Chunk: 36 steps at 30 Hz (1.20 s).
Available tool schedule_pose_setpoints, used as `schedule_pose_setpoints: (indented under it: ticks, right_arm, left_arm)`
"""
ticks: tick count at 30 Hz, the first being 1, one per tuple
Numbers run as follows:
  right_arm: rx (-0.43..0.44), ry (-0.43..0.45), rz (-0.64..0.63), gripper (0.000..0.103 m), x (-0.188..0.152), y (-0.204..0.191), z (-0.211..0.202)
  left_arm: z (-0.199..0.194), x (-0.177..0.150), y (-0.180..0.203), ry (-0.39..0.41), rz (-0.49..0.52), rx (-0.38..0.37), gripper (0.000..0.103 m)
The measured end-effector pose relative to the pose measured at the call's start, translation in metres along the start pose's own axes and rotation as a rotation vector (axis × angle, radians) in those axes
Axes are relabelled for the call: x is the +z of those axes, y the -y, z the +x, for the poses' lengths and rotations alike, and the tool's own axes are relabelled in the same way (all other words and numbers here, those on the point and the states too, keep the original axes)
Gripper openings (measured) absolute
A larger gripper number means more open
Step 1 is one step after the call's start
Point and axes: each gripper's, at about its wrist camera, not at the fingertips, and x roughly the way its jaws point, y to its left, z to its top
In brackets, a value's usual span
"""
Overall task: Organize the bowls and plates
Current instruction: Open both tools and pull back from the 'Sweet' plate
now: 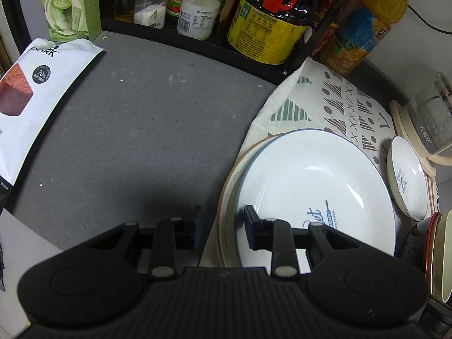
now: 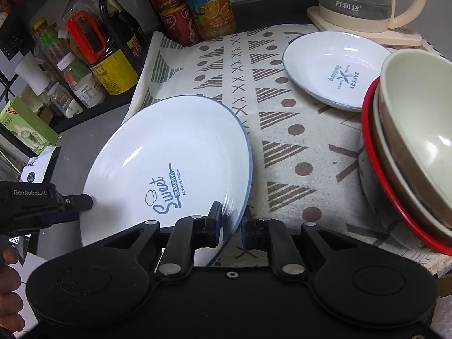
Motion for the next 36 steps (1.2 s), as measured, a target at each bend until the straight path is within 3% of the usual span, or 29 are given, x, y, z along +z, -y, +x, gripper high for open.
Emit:
schedule_pose_setpoints:
  ticks: [9, 15, 19, 22, 25, 27, 30, 32, 36]
  right_arm:
    - [-0.013, -0.060, -0.028, 0.021, 0.007, -0.006, 0.008]
    - [0.028, -0.029, -0.047, 0.029, 0.028, -0.005, -0.011]
    - [0.031, -0.007, -0.029, 0.051, 0.043, -0.005, -0.017]
    - [0.022, 0.025, -0.025, 0.054, 0.058, -0.006, -0.021]
    - [-0.013, 0.063, -0.015, 0.068, 0.069, -0.006, -0.021]
    - [-0.036, 0.083, -0.007, 0.072, 0.076, -0.005, -0.021]
    - [-0.064, 0.105, 0.016, 0.079, 0.085, -0.005, -0.020]
    - [-0.103, 0.124, 0.017, 0.089, 0.089, -0.006, -0.021]
    - [-0.150, 0.153, 0.056, 0.090, 0.097, 0.000, -0.023]
  left_arm:
    - [-0.003, 0.011, 0.005, -0.050, 0.046, 0.072, 0.029]
    - [-0.013, 0.027, 0.013, -0.052, 0.049, -0.014, 0.030]
    - [-0.016, 0.039, 0.032, -0.041, 0.108, -0.058, 0.044]
    - [-0.015, 0.050, 0.045, -0.022, 0.152, -0.078, 0.052]
    - [-0.011, 0.062, 0.056, -0.021, 0.189, -0.108, 0.062]
    - [-0.006, 0.070, 0.065, -0.026, 0.212, -0.135, 0.069]
    - [0.001, 0.079, 0.079, -0.029, 0.265, -0.165, 0.074]
    - [0.003, 0.085, 0.088, -0.033, 0.299, -0.184, 0.076]
    - [0.010, 0.093, 0.104, -0.047, 0.336, -0.215, 0.077]
